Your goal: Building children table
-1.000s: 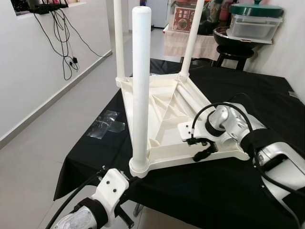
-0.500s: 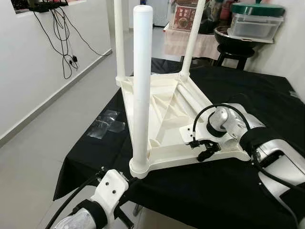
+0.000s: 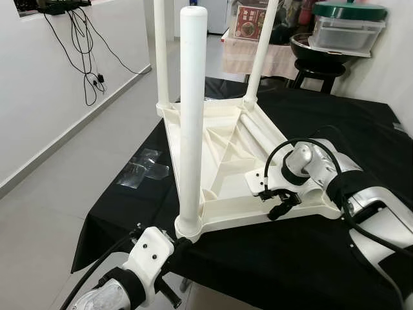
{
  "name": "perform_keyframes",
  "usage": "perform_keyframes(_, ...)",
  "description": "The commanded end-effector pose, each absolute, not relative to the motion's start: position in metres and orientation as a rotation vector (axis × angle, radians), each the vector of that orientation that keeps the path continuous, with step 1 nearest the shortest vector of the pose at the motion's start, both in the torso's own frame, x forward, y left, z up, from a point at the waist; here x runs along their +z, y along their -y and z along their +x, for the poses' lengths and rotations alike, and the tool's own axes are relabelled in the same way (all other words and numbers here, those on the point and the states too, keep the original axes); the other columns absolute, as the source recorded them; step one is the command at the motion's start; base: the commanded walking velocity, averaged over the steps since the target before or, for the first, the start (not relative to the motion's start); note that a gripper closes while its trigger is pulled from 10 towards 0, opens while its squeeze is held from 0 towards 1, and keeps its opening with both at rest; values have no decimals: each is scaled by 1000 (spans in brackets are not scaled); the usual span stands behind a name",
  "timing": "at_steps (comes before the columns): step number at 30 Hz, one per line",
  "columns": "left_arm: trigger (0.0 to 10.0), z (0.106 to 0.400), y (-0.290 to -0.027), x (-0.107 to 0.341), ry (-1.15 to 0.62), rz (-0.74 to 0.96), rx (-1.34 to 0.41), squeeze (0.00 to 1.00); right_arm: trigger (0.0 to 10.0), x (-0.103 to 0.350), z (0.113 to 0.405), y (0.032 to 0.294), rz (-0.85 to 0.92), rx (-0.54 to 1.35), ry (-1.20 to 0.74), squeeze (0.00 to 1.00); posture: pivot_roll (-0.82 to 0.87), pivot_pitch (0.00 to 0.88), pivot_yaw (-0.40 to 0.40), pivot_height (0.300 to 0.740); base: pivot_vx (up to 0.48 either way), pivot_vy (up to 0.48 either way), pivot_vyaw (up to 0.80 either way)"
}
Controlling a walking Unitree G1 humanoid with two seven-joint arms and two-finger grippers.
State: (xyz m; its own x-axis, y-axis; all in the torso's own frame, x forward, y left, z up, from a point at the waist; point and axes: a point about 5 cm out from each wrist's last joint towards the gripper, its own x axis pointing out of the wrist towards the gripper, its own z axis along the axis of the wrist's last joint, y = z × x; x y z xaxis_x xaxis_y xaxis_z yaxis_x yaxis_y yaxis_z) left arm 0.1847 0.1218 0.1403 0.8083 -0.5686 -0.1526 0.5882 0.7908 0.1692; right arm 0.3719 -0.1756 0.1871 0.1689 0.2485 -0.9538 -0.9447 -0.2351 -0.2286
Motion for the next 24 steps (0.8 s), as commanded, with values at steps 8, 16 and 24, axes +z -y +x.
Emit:
perform_keyframes(8, 10000, 184, -125, 138, -117, 229, -619, 0, 10000, 187, 366, 176, -1237, 1452, -754, 0, 95, 39, -85, 740, 0, 0, 0)
perform_keyframes(16, 10000, 185, -125, 138, -118, 236, -619, 0, 10000, 196, 366, 176, -1170, 1468, -695, 0, 97, 36, -82, 740, 0, 0, 0)
perform_keyframes(24, 10000, 185, -125, 138, -115, 236, -619, 0, 10000, 204, 368, 180, -1145, 1453, -666, 0, 93, 35, -86, 740, 0, 0, 0)
